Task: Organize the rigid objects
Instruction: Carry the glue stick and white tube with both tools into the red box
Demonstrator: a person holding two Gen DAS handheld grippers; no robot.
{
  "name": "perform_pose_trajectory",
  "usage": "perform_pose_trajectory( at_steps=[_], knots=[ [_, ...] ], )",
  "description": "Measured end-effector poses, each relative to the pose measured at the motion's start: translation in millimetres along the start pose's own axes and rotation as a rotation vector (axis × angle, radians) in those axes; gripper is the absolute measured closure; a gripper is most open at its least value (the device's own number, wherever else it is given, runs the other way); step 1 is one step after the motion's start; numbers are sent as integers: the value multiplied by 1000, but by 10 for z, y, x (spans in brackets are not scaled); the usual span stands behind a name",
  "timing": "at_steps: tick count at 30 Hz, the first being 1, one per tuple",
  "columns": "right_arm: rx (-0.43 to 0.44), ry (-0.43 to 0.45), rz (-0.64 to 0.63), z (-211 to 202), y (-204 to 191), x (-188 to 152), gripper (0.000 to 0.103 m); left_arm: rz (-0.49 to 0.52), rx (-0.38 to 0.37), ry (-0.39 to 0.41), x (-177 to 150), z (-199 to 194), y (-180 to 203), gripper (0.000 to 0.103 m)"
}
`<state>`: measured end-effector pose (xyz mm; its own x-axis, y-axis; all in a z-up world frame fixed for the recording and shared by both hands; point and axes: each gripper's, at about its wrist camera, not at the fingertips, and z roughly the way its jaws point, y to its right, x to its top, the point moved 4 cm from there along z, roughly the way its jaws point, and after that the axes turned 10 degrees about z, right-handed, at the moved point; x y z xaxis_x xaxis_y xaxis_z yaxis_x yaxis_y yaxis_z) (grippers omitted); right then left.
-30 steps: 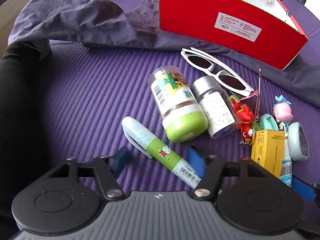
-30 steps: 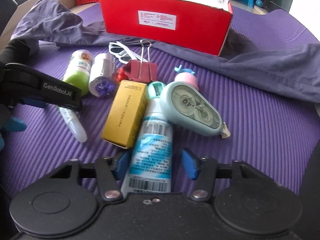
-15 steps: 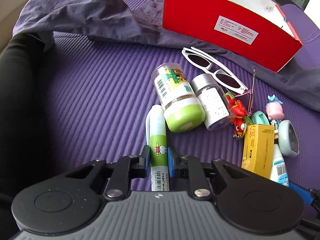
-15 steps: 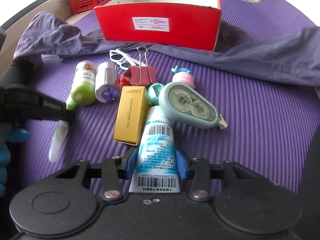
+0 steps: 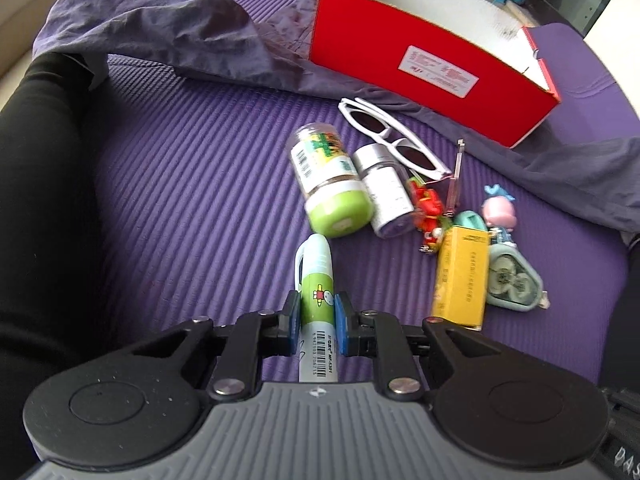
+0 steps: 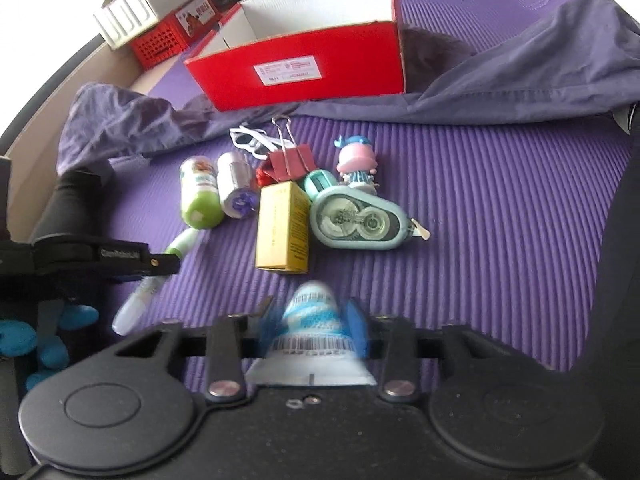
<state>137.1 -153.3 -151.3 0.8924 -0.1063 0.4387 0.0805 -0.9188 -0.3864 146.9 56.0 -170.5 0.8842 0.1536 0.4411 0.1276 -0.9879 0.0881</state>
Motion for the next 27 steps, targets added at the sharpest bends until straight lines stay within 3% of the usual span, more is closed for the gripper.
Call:
perform_pose_trajectory(
  at_steps=[1,6,8,10,11,13,17,21,24,27],
  knots=[
    [18,-3,11,-27,1,14,103,-3,-6,3,7,-24,14,85],
    [21,-38,-70,-15,-66,20,99,9,-23,26,53,-121,80,85],
    [20,-80,-115,26,-103,-47,79,2,-27,29,59,-144,61,85],
    [27,-104,-138,58,-157,-122,67,-7,-30,34,73,-168,42,86],
    [35,-116,-144,78,-188,-156,55,-10,-34,36,79,-179,33,85],
    [41,-129,-155,143,-265,-222,46,-13,-37,42,90,-199,22,86],
    [61,-186,-184,342,-424,-341,46,-12,-45,52,102,-228,21,86],
    [-22,-229,-267,629,-518,-522,47,-11,-53,56,103,-246,25,86],
    [-67,-205,-334,649,-587,-608,49,-6,-53,64,113,-256,27,86],
    [-97,-188,-362,650,-612,-653,58,-9,-57,65,120,-250,26,86]
  ],
)
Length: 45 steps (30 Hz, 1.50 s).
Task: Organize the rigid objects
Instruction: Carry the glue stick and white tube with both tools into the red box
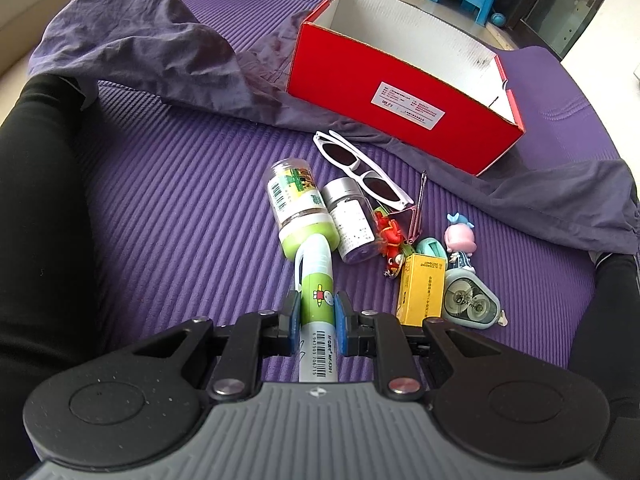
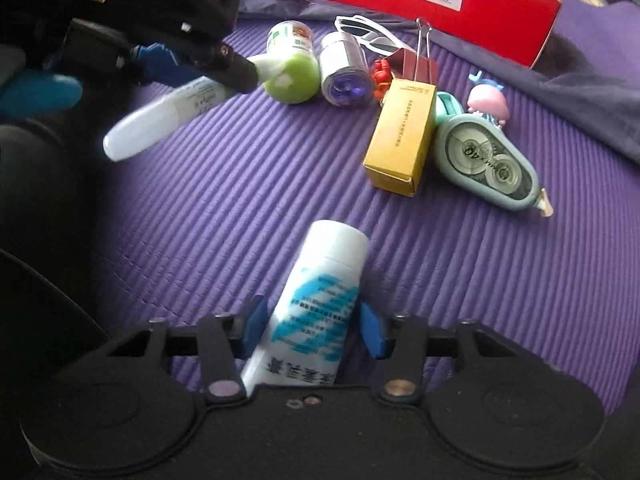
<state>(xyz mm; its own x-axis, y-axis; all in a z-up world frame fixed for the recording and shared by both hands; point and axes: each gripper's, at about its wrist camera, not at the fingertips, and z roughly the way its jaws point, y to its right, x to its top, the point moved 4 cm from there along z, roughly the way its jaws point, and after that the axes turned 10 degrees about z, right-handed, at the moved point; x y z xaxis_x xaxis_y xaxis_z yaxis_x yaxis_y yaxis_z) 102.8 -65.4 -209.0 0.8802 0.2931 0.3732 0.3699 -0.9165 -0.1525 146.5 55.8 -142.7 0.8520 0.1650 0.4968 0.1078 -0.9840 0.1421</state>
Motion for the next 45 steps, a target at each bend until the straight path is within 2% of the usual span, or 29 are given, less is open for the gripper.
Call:
perform_pose_trajectory(
  at_steps=[6,9,14,19,23,29,33,42,45],
  knots=[
    [33,2,71,-55,111,13,61,6,1,6,12,-26,12,86],
    [51,31,108,-173,199,99,64,9,-5,14,51,-56,23,86],
    [54,125,132,-494,383,407,64,32,-11,46,186,-116,70,85],
    [82,218,176,-781,610,863,64,51,-21,73,407,-147,111,85],
    [87,274,200,-917,783,1231,64,81,-19,106,720,-186,157,85],
    [45,368,213,-1017,996,1876,64,92,-44,132,1331,-114,213,85],
    [33,413,229,-994,1080,2322,64,147,-16,156,1723,16,309,85],
    [-4,418,219,-507,1247,3093,64,185,2,156,2555,547,367,85],
    [-30,382,215,-233,1334,3291,64,198,6,136,2795,793,385,85]
  ],
)
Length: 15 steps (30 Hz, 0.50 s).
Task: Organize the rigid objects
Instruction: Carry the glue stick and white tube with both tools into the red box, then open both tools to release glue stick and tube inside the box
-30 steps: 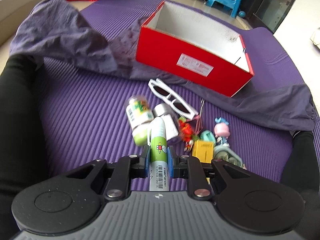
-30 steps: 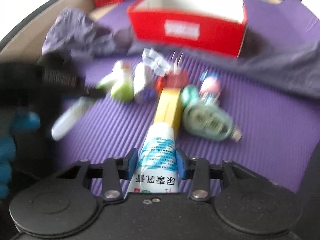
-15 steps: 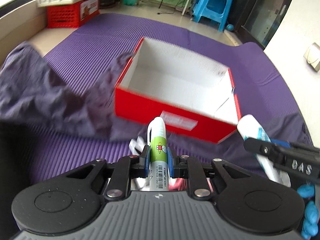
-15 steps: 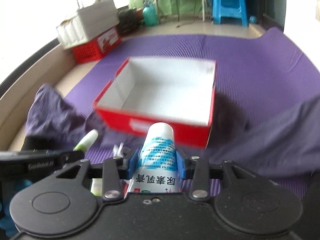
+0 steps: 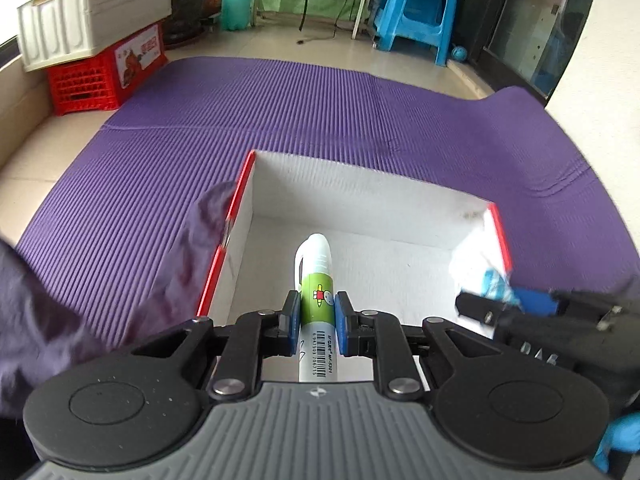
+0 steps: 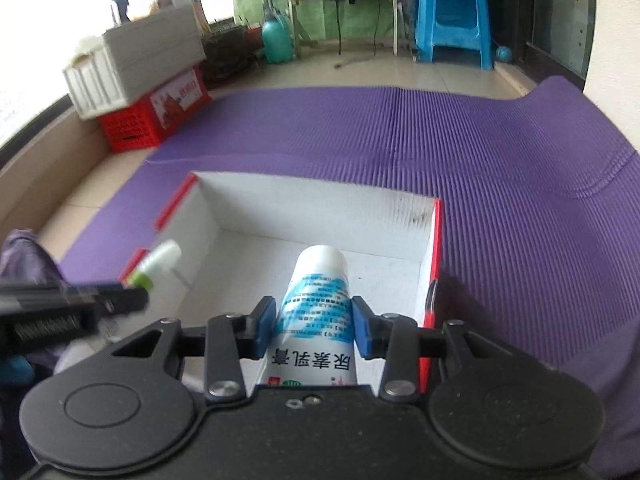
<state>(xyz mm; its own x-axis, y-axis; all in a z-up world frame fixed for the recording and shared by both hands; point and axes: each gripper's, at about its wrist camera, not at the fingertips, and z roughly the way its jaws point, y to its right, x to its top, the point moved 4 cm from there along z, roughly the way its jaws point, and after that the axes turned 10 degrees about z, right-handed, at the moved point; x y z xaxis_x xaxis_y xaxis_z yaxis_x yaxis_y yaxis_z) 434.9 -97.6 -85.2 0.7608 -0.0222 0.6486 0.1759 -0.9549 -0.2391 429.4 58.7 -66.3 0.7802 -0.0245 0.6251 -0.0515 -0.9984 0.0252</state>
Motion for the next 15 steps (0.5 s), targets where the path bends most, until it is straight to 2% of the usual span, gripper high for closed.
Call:
perform_pose_trajectory(
  at_steps=[7,15],
  knots=[
    [-49,-86,-12,635,78,-55,64,44,32,-110,138,766,-18,85],
    [-82,-172,-67,987,17,-129,64,75,18,-226,30,1262,70,85]
  ],
)
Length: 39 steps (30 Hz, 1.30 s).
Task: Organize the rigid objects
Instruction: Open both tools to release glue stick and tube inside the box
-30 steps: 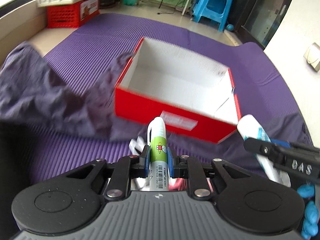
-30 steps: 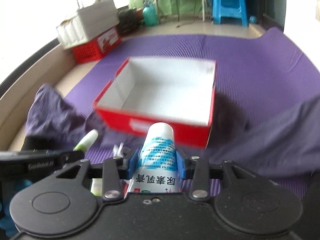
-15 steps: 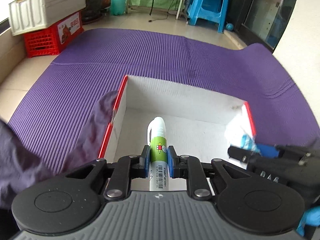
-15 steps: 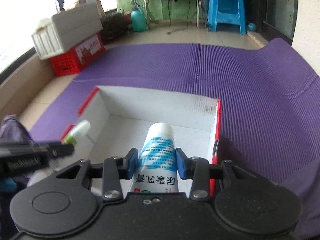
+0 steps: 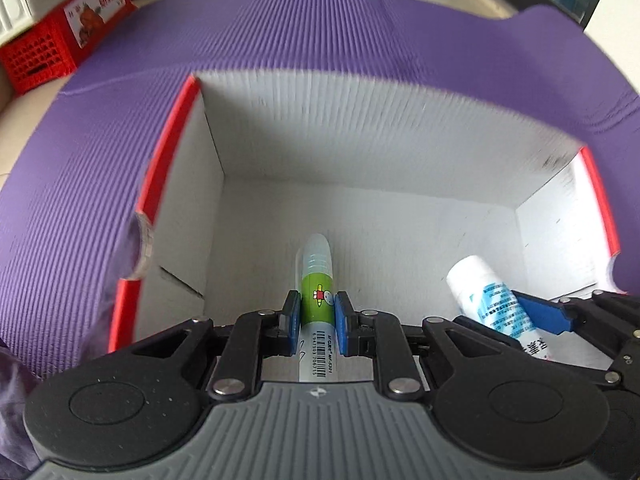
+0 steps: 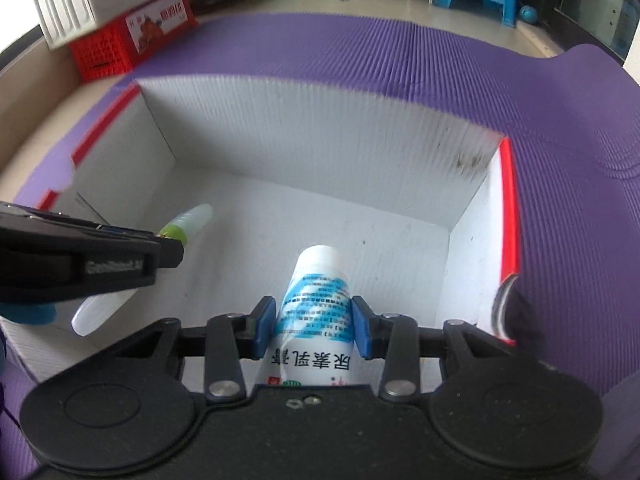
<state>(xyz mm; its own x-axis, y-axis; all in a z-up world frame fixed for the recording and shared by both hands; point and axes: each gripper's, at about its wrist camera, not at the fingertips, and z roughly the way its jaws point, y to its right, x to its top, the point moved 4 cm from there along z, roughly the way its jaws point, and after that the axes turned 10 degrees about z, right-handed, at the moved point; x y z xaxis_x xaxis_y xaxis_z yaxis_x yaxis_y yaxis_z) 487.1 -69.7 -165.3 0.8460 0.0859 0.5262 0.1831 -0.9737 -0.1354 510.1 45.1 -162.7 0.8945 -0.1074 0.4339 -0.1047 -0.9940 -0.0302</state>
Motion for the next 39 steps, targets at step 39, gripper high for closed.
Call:
perform_pose_trajectory(
  at_steps=[39],
  knots=[
    [103,95,11,-1309,-101,-256,26,12,-6,106,-487,-1549,180,85]
  ],
)
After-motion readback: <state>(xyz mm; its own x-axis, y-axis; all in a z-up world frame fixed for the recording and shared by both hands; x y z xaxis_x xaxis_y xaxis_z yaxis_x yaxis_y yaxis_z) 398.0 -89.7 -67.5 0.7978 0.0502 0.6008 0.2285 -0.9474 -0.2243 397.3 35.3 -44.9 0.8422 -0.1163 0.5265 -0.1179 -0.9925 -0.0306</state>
